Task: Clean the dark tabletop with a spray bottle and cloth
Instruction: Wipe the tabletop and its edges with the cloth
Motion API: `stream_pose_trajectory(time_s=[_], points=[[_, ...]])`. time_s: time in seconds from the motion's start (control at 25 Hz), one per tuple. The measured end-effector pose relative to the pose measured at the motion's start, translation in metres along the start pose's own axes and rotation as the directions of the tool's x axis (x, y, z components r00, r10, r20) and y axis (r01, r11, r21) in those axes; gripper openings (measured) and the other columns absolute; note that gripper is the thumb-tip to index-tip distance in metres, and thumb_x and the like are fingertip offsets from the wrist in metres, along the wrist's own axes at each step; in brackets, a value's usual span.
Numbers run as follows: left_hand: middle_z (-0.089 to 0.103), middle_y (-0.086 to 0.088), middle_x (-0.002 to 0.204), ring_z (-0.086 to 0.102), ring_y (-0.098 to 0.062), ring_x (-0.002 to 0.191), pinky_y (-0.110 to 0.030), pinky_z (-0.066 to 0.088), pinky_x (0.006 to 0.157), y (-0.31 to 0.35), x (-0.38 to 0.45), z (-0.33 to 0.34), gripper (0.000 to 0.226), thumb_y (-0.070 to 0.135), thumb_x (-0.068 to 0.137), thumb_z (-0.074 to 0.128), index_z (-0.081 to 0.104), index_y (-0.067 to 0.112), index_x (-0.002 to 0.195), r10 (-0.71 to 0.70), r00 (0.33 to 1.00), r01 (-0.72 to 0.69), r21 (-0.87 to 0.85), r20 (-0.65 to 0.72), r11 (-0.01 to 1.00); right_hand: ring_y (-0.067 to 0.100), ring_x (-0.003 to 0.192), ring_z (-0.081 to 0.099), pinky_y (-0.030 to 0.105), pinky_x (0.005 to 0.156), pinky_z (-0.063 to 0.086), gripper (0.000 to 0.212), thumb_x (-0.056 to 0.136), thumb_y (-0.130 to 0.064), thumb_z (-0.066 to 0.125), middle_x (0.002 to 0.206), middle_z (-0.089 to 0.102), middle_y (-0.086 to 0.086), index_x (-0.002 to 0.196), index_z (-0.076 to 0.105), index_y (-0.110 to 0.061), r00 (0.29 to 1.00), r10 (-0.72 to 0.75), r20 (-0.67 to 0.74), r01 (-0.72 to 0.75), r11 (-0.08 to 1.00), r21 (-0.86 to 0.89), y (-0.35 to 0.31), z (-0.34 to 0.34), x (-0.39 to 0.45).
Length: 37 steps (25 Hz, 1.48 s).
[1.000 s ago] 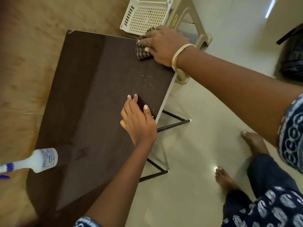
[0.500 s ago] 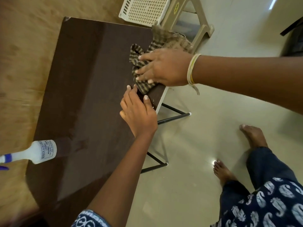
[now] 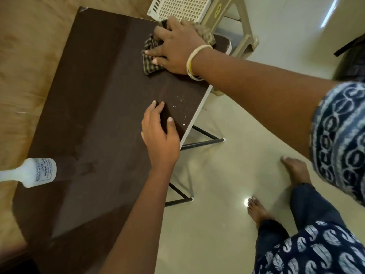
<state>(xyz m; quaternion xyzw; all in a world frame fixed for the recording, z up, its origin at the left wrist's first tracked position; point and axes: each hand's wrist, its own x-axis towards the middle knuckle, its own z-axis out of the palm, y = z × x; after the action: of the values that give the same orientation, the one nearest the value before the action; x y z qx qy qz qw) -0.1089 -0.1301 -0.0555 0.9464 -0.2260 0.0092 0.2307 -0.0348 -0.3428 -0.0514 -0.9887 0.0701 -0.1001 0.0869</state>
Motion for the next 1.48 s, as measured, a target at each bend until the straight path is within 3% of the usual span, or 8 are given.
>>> stream_pose_trajectory(time_s=[0.44,0.64,0.76,0.88,0.96,1.12,1.32,1.48], points=[[0.049,-0.001,0.146,0.042,-0.015,0.136,-0.037,0.031,0.112,-0.066,-0.065,-0.039,0.042,0.014,0.096,0.044,0.052,0.012,0.137,0.103,0.994,-0.098,0.116,-0.033,0.988,0.033,0.102,0.046,0.042,0.078,0.037,0.038,0.098,-0.047,0.039,0.121,0.053,0.004,0.128,0.06,-0.037,0.992,-0.073,-0.107,0.083,0.992,0.098,-0.095,0.005,-0.135],[0.05,-0.003,0.145,0.044,-0.018,0.136,-0.048,0.036,0.111,-0.072,-0.064,-0.039,0.048,0.01,0.09,0.043,0.053,0.012,0.137,0.153,0.988,-0.152,0.068,-0.017,0.986,0.026,0.086,0.046,0.035,0.07,0.043,0.036,0.099,-0.037,0.042,0.104,0.055,0.007,0.111,0.07,-0.018,0.957,0.152,-0.246,0.015,0.823,0.568,-0.15,0.025,-0.212],[0.049,0.0,0.146,0.043,-0.017,0.137,-0.046,0.035,0.111,-0.072,-0.064,-0.038,0.043,0.013,0.096,0.042,0.052,0.015,0.138,0.143,0.989,-0.14,0.077,-0.034,0.987,0.028,0.086,0.05,0.041,0.076,0.046,0.034,0.098,-0.031,0.045,0.094,0.049,0.007,0.095,0.069,-0.008,0.76,0.577,-0.299,-0.112,0.569,0.815,-0.124,0.013,-0.18],[0.048,0.002,0.147,0.041,-0.015,0.138,-0.044,0.033,0.113,-0.071,-0.064,-0.037,0.044,0.013,0.096,0.041,0.052,0.017,0.138,0.121,0.992,-0.117,0.105,-0.037,0.988,0.026,0.109,0.048,0.03,0.092,0.039,0.034,0.097,-0.038,0.044,0.121,0.052,0.01,0.108,0.071,-0.02,0.532,0.81,-0.247,-0.352,0.477,0.805,-0.063,0.005,-0.132],[0.048,0.002,0.147,0.041,-0.014,0.137,-0.043,0.032,0.113,-0.07,-0.063,-0.036,0.044,0.014,0.096,0.041,0.052,0.018,0.138,0.12,0.992,-0.115,0.111,-0.037,0.987,0.026,0.123,0.041,0.025,0.101,0.03,0.03,0.097,-0.033,0.047,0.14,0.042,0.01,0.117,0.069,-0.025,0.558,0.809,-0.187,-0.43,0.474,0.768,-0.048,0.017,-0.122],[0.05,0.001,0.145,0.043,-0.015,0.136,-0.043,0.035,0.11,-0.07,-0.062,-0.038,0.043,0.012,0.095,0.042,0.054,0.017,0.136,0.118,0.992,-0.113,0.112,-0.039,0.987,0.033,0.131,0.041,0.033,0.112,0.03,0.028,0.096,-0.016,0.051,0.139,0.041,0.022,0.118,0.069,-0.013,0.649,0.723,-0.237,-0.227,0.482,0.846,-0.111,0.043,-0.154],[0.052,0.001,0.143,0.046,-0.016,0.133,-0.048,0.038,0.107,-0.07,-0.061,-0.039,0.043,0.012,0.094,0.043,0.055,0.017,0.135,0.132,0.991,-0.128,0.108,-0.029,0.986,0.03,0.112,0.053,0.041,0.097,0.048,0.027,0.098,-0.015,0.049,0.128,0.05,0.015,0.114,0.067,-0.006,0.92,0.3,-0.253,-0.017,0.674,0.738,-0.155,0.035,-0.207],[0.051,0.003,0.144,0.044,-0.015,0.135,-0.046,0.036,0.109,-0.069,-0.062,-0.039,0.042,0.011,0.095,0.044,0.055,0.019,0.135,0.111,0.993,-0.107,0.113,-0.036,0.988,0.023,0.11,0.05,0.039,0.101,0.044,0.03,0.096,-0.022,0.046,0.122,0.048,0.005,0.108,0.068,-0.006,0.735,0.597,-0.322,-0.135,0.594,0.793,-0.077,0.012,-0.158]])
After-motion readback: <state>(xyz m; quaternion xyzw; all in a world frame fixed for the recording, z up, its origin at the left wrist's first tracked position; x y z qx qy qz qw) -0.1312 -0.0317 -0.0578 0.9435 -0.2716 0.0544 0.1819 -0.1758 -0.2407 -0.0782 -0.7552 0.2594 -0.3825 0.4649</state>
